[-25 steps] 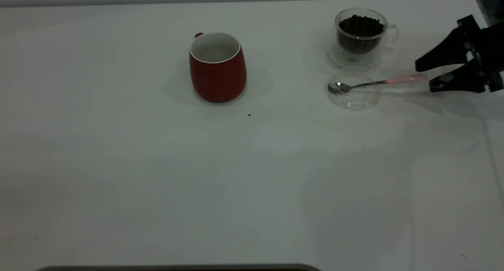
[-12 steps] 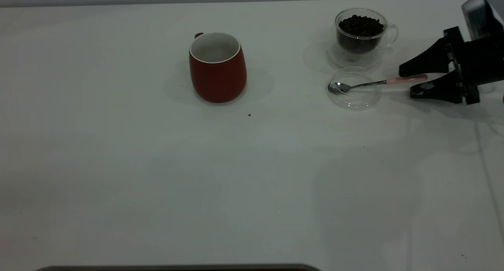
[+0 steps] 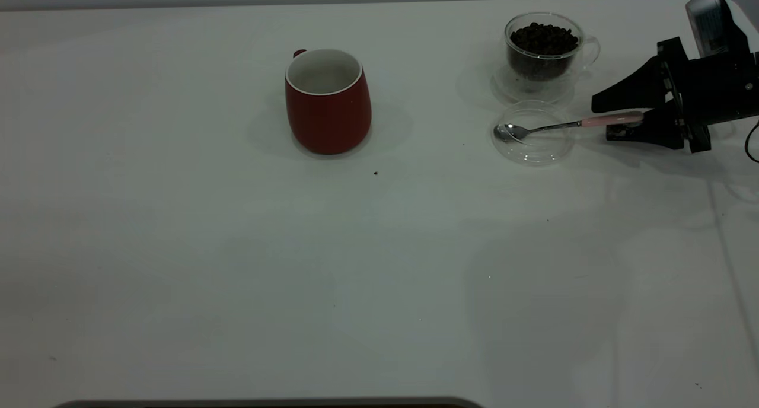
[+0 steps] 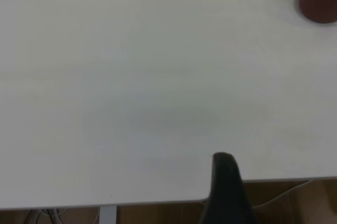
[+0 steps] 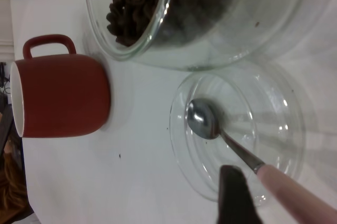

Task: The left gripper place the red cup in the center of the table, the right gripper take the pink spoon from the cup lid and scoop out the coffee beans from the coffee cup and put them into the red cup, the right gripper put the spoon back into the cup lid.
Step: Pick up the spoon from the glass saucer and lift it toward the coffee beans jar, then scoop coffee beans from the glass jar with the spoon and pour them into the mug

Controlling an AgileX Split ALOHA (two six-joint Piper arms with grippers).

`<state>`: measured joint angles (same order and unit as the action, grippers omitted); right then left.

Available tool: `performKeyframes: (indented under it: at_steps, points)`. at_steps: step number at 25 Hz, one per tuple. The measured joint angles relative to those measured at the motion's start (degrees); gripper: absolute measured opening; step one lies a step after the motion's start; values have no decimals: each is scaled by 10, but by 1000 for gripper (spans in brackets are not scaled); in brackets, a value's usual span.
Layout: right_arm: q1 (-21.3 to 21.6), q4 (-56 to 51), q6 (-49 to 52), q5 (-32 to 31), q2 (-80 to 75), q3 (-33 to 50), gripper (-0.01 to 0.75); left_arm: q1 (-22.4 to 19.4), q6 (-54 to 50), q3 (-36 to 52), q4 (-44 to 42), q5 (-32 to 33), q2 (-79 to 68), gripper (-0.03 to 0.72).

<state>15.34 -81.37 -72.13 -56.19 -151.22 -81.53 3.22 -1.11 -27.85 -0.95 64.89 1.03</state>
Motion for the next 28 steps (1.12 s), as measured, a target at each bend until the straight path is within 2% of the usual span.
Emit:
performKeyframes:
  at_steps: [3,6,9,14,19,21,24,28]
  points:
    - [0,0,0,0,0,0,367,0,0,0,0,0,0,587]
    - [0,2,0,0,0,0,213,0,1,0,0,0,0,587]
    - [0,-1,0,-26,0,0,92,0,1,0,0,0,0,587]
    - [6,14,0,-31,2,-1,99,0,2,0,0,0,0,587]
    - [30,39,1,-35,24,-1,99,0,2,0,0,0,0,587]
    - [35,50,1,-53,42,-1,99,0,2,0,0,0,0,587]
    - [35,68,1,-86,71,-1,99,0,2,0,0,0,0,587]
    - [27,74,12,-93,112,-1,99,0,2,0,0,0,0,587]
